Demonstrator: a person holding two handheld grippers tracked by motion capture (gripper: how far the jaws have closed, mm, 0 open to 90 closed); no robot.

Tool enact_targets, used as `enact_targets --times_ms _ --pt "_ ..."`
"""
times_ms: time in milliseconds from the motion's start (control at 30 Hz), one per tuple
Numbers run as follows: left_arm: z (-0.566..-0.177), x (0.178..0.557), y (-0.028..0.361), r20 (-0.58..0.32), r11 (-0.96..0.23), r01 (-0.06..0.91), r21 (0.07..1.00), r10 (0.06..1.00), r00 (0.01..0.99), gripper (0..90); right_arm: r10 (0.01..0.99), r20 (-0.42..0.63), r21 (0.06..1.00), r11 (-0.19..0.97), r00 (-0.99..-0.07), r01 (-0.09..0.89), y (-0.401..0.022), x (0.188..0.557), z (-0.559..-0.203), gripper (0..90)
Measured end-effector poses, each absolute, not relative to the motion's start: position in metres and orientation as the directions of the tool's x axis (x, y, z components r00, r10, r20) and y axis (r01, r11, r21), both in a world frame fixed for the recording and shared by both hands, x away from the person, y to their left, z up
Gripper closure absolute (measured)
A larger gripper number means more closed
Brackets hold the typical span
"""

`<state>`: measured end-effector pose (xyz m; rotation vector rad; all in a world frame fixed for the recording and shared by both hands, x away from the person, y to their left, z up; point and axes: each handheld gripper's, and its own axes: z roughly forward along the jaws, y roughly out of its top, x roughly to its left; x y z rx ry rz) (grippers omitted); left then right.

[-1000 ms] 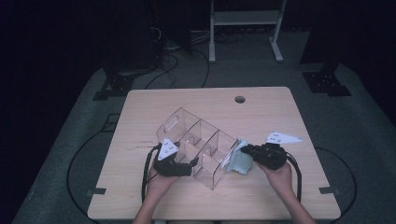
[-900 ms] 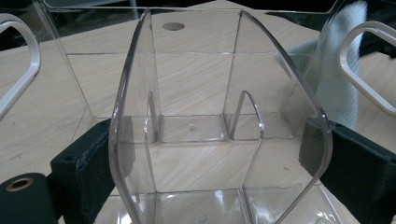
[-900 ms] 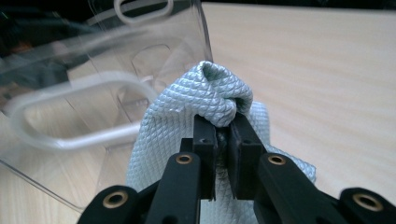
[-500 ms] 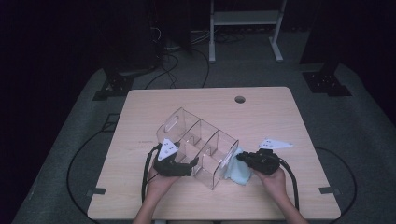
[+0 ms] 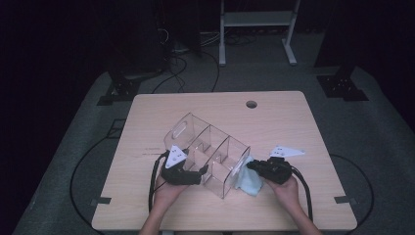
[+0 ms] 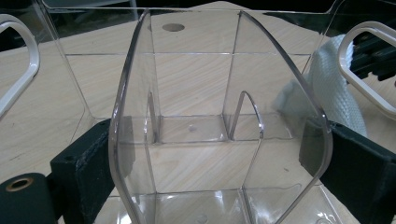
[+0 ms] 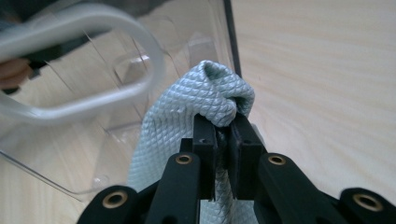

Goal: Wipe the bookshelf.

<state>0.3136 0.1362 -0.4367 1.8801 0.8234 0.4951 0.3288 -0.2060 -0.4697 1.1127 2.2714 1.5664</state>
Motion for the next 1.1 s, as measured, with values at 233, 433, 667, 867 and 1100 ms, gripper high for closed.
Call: enact_targets --times_ms 233,433,667,867,1100 --pt "-0.436 0.314 0.136 -0.019 -0.286 0.327 0.901 0.727 0.686 6.9 0.645 0.277 0.834 0.207 -0.713 0.511 -0.200 0.326 -0.483 82.4" --pt "-0.436 0.314 0.136 -0.018 -0.286 0.327 0.901 0.728 0.685 6.9 0.620 0.262 0.857 0.203 -0.739 0.474 -0.195 0.316 -0.472 82.4" --pt "-0.436 0.314 0.138 -0.018 -0.280 0.328 0.902 0.736 0.677 6.9 0.554 0.248 0.849 0.271 -0.795 0.454 -0.174 0.296 -0.465 82.3" --pt "-0.436 0.314 0.140 -0.021 -0.277 0.330 0.903 0.737 0.676 7.0 0.488 0.213 0.853 0.330 -0.846 0.405 -0.154 0.277 -0.465 82.4" --pt "-0.436 0.314 0.140 -0.020 -0.280 0.330 0.902 0.734 0.679 7.0 0.445 0.223 0.872 0.308 -0.867 0.382 -0.148 0.267 -0.455 82.4"
